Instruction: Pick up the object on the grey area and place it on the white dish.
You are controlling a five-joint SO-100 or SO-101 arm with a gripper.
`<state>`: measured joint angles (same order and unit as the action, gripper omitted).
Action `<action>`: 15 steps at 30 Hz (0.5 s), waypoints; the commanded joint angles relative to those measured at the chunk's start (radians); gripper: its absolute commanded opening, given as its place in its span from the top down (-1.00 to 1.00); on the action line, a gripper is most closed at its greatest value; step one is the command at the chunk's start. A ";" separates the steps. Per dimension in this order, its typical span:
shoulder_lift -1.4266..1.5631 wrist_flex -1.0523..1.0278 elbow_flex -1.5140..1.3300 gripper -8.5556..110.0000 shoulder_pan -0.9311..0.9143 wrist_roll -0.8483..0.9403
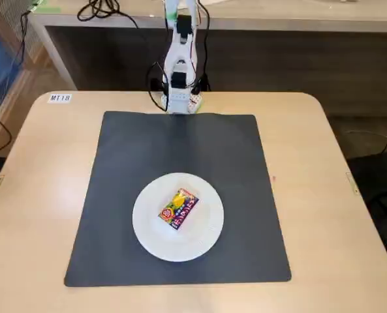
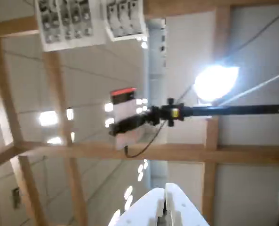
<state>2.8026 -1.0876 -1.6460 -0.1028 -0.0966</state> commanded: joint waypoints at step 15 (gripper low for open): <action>0.247 0.233 -1.017 0.86 -0.006 0.192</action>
<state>2.9713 -0.8606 -2.6124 -0.1012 0.0920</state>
